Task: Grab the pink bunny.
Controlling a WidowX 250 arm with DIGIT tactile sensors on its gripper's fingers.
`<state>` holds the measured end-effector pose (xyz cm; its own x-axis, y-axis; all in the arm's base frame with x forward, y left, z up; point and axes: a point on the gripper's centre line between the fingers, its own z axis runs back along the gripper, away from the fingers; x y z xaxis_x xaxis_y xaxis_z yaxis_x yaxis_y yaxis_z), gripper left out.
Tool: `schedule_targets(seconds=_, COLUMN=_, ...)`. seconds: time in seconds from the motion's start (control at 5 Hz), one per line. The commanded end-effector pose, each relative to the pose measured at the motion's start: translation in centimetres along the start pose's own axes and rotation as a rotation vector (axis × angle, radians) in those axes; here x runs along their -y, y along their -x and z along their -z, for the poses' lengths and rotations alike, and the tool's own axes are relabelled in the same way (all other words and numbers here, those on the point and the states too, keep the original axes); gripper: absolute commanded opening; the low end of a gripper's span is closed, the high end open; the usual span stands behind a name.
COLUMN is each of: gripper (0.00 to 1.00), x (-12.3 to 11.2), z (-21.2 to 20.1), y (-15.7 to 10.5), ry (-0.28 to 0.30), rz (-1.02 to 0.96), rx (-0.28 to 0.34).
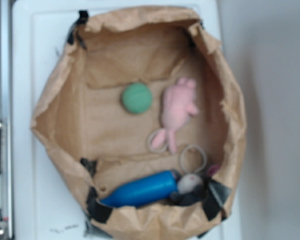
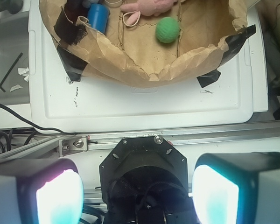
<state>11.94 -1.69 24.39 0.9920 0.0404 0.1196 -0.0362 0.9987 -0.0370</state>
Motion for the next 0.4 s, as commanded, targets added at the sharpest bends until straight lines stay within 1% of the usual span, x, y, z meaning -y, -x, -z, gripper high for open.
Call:
schedule_targets(seconds=0.0, gripper=1.00, x=0.0, z=0.0, y=0.0, ry=0.000, rz=0.000, rx=0.000)
schedule_targets(seconds=0.2, gripper=1.00, x=-1.7, z=0.4, y=-5.1, ry=0.010, rz=-0.012, rx=-0.003)
